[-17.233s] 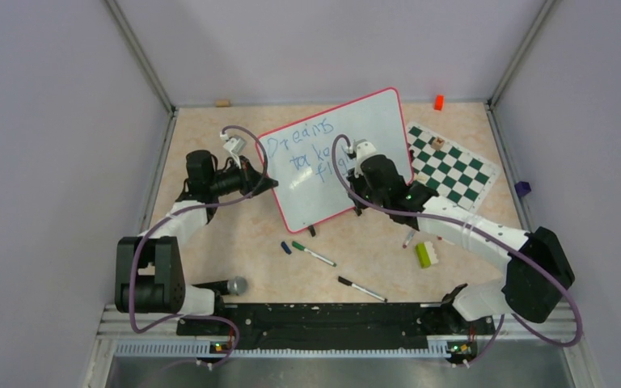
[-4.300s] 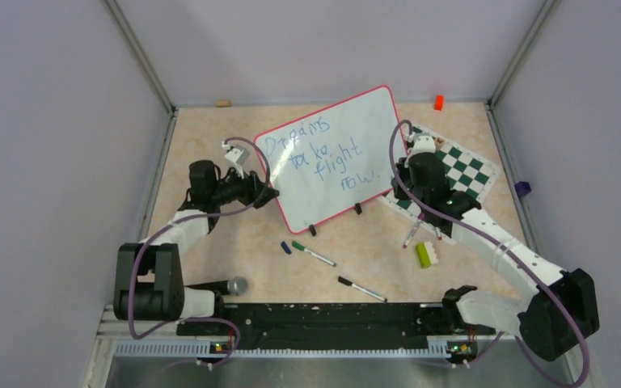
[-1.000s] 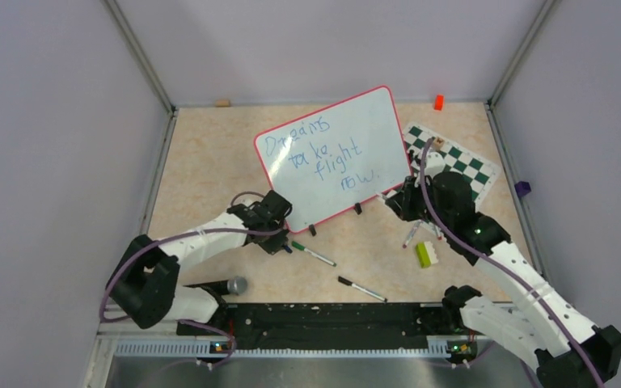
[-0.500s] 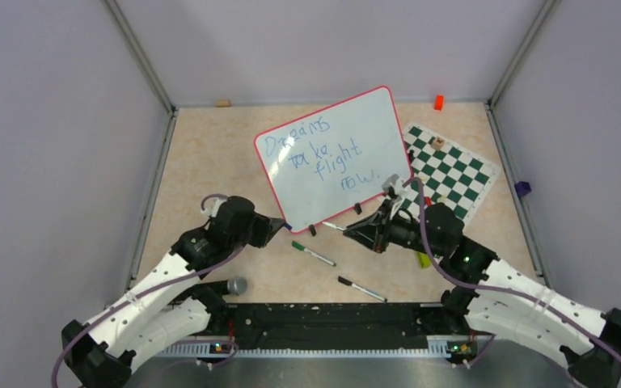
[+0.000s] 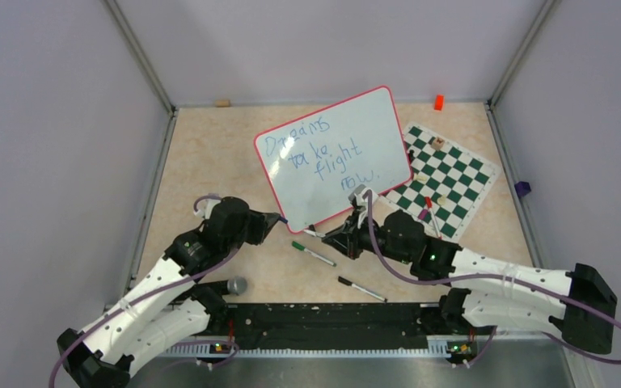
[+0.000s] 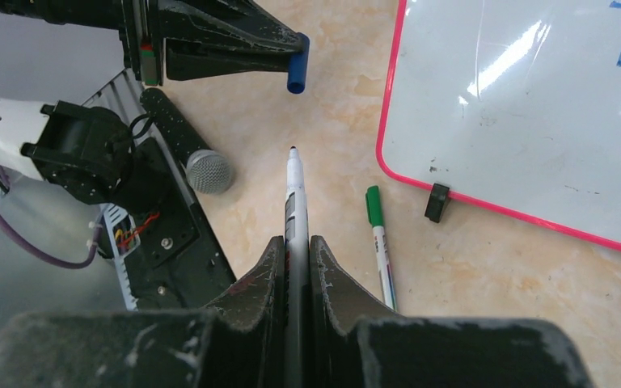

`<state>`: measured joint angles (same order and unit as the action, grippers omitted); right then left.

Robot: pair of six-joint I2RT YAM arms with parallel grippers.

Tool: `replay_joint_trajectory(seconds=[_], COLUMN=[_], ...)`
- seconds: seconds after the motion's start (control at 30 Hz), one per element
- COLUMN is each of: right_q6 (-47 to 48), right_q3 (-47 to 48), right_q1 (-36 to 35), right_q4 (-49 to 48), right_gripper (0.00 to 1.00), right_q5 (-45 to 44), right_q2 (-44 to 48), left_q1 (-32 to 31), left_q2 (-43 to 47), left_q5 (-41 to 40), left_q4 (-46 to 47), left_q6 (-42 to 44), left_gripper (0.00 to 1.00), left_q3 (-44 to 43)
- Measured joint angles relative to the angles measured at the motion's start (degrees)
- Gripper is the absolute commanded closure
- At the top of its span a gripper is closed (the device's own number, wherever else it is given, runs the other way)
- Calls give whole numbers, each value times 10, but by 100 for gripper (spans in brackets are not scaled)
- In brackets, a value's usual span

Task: Write a sentence on the whiteboard
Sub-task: Insert the whiteboard marker without the cap into the pen cap.

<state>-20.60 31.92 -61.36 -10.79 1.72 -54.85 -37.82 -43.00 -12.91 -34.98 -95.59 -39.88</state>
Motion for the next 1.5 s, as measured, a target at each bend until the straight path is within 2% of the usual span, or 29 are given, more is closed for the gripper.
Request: replay_joint_trajectory(seconds=[0.63, 1.5], right_q6=[0, -1], right_q3=[38, 44], right_q1=[0, 0], right_q4=[-66, -86], right_gripper=[100, 100], right_q5=[-7, -3], right_q2=[-79, -126], left_q1=[0, 0], left_q2=[0, 0], left_q5=[9, 16], left_q4=[1, 1], left_q6=[2, 1], left_gripper=[100, 100], left_q3=[-2, -2])
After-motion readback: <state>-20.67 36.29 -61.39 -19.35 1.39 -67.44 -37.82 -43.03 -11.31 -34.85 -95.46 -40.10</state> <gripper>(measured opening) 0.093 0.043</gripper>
